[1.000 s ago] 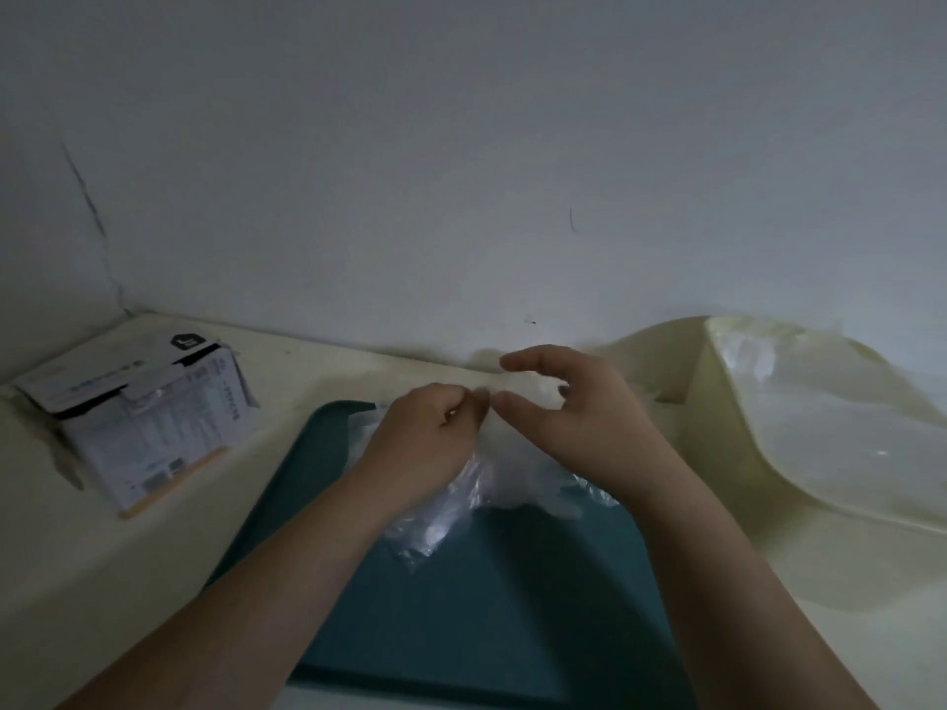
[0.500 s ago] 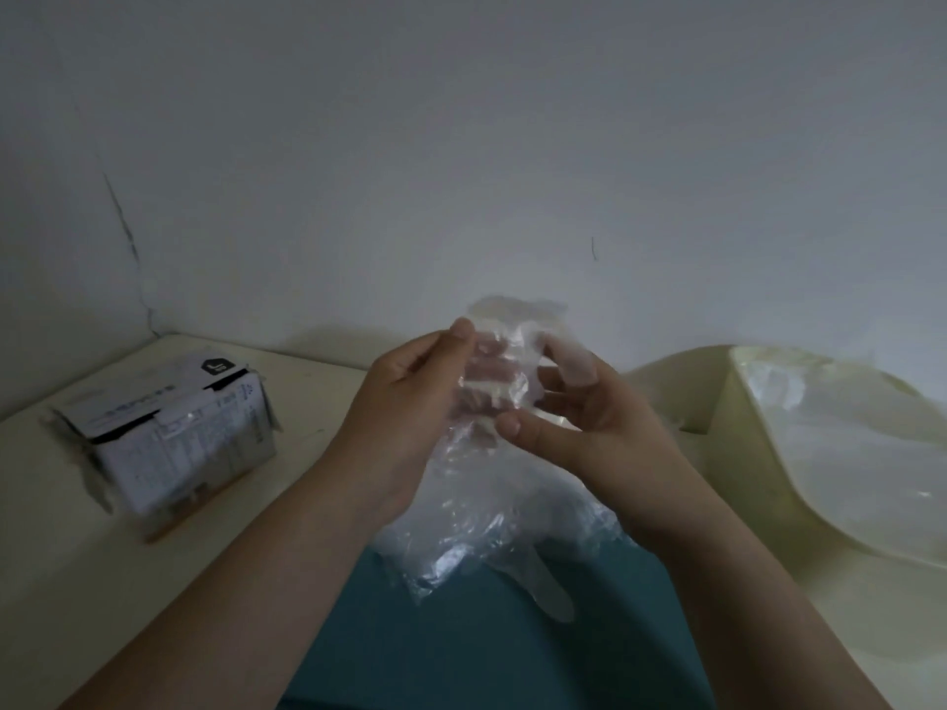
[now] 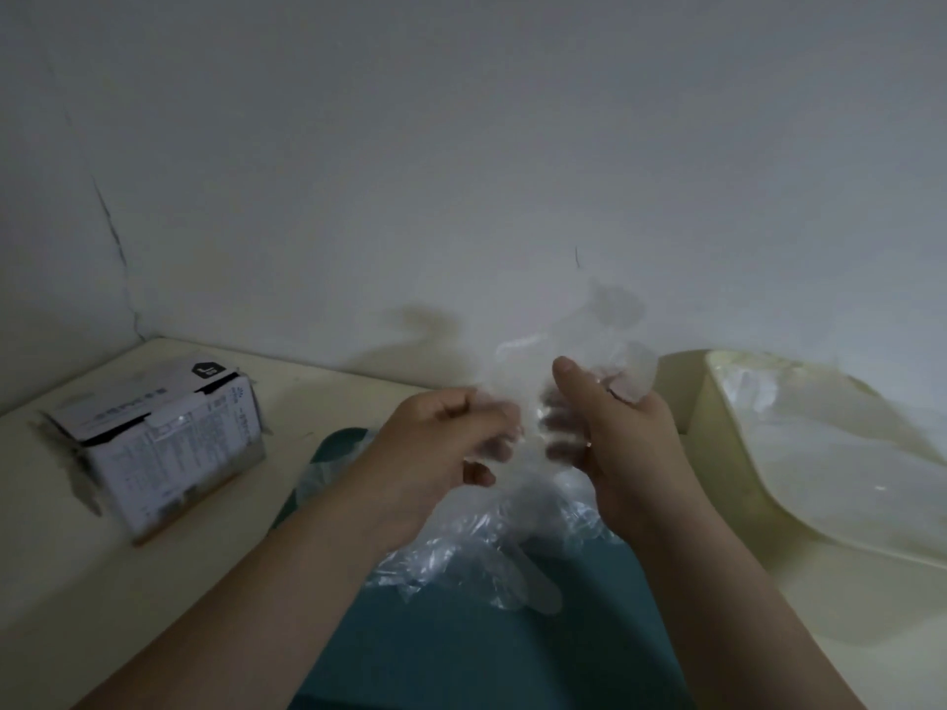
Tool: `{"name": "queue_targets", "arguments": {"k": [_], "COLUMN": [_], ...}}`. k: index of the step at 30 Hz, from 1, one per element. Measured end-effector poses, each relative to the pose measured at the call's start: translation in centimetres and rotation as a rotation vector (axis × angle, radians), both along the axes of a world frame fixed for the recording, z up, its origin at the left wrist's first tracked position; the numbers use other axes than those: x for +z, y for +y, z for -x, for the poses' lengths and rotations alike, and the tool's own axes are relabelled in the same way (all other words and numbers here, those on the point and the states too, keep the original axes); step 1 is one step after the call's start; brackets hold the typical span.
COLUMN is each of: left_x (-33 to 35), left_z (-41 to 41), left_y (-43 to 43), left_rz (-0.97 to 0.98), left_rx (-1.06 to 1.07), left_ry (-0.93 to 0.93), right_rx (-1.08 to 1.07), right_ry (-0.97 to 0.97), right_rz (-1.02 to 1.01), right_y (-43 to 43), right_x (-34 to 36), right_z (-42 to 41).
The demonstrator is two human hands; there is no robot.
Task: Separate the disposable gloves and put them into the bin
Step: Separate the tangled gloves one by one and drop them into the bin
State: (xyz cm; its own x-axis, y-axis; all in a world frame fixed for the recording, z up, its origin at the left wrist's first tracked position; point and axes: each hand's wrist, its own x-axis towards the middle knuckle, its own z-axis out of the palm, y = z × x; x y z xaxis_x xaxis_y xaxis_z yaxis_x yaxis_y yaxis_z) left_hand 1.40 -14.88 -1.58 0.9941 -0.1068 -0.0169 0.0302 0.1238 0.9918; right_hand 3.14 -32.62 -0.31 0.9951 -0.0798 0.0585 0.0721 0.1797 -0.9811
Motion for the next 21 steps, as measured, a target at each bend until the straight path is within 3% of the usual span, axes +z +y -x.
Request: {"name": "queue_targets", "arguments": {"k": [8, 11, 14, 16, 17, 21], "left_x": [0.7, 1.0, 1.0, 1.0, 1.2, 1.6], "left_z": [-0.9, -1.4, -1.4, -0.7, -0.3, 1.1], "left_y": [1.5, 2.2, 2.5, 2.4, 2.4, 2.6], "left_rz": [0.166, 0.241, 0.148, 0.152, 0.154, 0.022], "left_rx": [0.206, 0.294, 0.181, -0.035, -0.143, -0.427], "left_ry": [-0.018, -0.017, -0.04, -0.033, -0.04, -0.131], "right_rx": [-0.03, -0.226, -0.34, -0.198, -0.057, 0.437], "right_ry": [0.173, 0.029, -0.303, -0.437, -0.415, -0.21], "right_rz": [-0.125, -0.079, 0.303, 0.528, 0.578, 0.438], "right_y": [-0.4, 0.0, 0.3, 0.2, 0.1, -0.8], "right_x": [-0.3, 0.1, 0.9, 1.2, 1.4, 1.6], "right_z": [-0.6, -0.3, 0.7, 1.3, 1.4, 1.7]}}
